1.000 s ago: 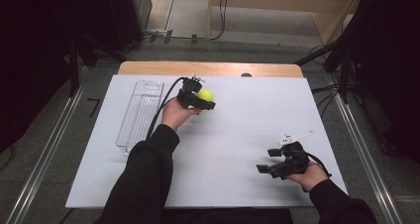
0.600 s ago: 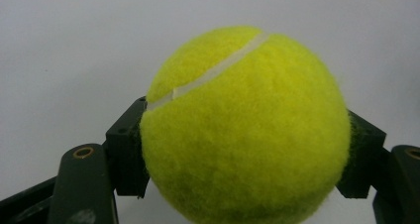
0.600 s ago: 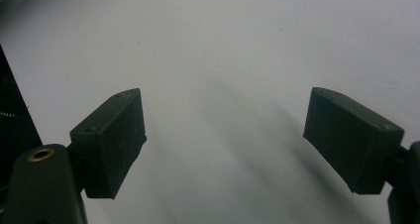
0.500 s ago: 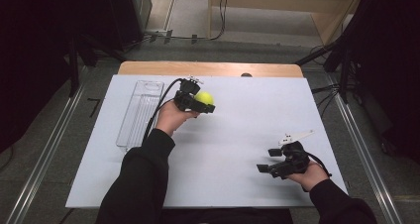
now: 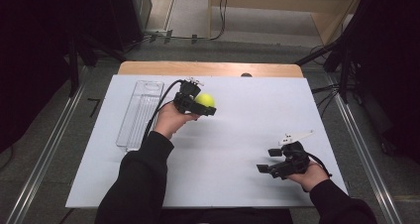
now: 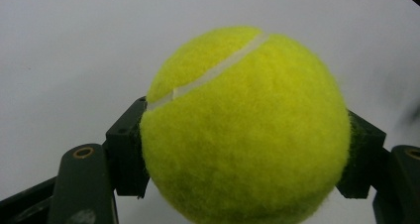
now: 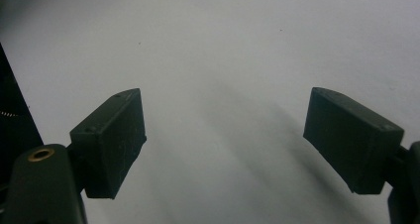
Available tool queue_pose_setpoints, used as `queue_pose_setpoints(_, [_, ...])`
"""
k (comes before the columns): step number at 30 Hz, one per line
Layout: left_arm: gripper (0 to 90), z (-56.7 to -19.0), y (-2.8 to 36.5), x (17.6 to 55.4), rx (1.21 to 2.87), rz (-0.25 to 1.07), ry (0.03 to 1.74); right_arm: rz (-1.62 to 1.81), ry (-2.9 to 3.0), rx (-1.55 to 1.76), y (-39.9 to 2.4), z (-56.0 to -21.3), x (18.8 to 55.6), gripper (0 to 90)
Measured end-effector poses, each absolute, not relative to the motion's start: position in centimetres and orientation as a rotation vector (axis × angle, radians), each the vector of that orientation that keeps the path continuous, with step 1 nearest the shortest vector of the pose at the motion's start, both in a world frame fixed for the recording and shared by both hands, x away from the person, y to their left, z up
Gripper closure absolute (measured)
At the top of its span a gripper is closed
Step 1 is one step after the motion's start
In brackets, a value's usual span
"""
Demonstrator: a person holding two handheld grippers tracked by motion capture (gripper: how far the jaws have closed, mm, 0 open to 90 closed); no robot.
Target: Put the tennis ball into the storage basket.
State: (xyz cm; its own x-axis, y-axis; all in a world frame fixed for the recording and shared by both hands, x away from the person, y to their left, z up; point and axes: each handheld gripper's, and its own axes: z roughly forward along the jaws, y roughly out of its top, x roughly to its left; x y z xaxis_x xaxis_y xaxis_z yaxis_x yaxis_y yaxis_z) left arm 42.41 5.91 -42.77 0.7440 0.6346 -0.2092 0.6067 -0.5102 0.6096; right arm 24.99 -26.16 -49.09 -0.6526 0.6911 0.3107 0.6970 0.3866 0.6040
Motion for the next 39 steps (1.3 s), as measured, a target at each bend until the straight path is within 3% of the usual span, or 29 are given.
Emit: queue_pose_setpoints(39, [26.9,-39.8,8.9,42.0,2.227,0.028,0.982,-1.145,-2.62,-1.304,-25.9,-48.8,24.8,14.2])
